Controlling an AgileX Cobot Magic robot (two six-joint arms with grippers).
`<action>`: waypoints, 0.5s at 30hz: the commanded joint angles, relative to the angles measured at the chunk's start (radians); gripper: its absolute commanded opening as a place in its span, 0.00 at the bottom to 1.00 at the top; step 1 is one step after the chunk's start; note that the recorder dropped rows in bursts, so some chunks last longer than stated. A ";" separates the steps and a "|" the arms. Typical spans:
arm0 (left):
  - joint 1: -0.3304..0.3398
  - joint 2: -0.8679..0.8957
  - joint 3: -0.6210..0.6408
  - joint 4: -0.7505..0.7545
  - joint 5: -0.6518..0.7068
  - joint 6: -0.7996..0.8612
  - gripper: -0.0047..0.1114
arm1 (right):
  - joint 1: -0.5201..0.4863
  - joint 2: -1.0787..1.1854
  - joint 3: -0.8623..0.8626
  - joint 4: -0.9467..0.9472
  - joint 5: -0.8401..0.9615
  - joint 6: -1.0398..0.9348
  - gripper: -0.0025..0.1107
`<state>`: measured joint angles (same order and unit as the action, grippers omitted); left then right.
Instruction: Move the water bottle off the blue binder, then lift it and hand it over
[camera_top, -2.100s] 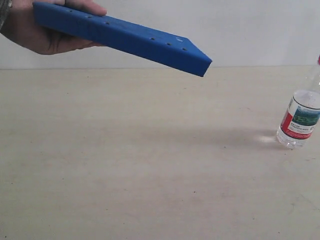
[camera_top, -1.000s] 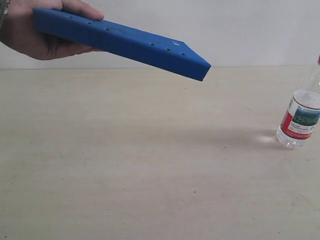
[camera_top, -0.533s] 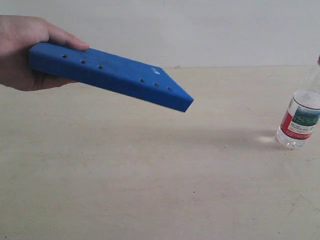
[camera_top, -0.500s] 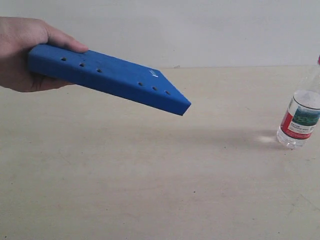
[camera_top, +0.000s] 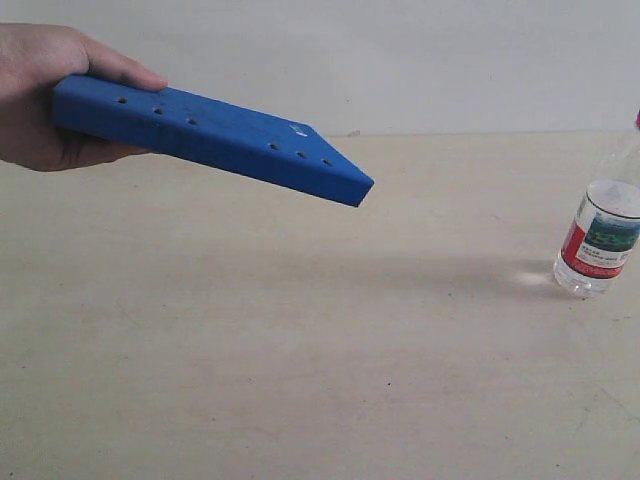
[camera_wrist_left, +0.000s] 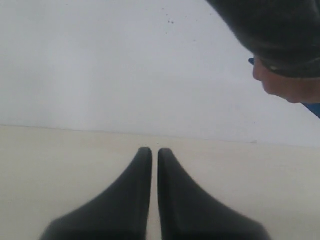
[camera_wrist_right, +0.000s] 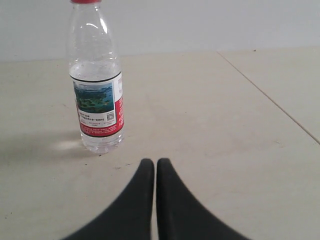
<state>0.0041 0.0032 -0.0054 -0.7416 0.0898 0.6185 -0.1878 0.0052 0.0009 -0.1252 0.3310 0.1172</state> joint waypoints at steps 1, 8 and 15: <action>-0.005 -0.003 0.005 0.676 0.014 -0.695 0.08 | -0.001 -0.005 -0.001 -0.008 -0.010 -0.003 0.02; -0.005 -0.003 0.005 0.708 0.133 -0.701 0.08 | -0.001 -0.005 -0.001 -0.008 -0.010 -0.003 0.02; -0.005 -0.003 0.005 0.702 0.254 -0.628 0.08 | -0.001 -0.005 -0.001 -0.008 -0.010 -0.003 0.02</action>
<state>0.0041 0.0032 -0.0036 -0.0405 0.3326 -0.0331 -0.1878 0.0052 0.0009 -0.1252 0.3310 0.1172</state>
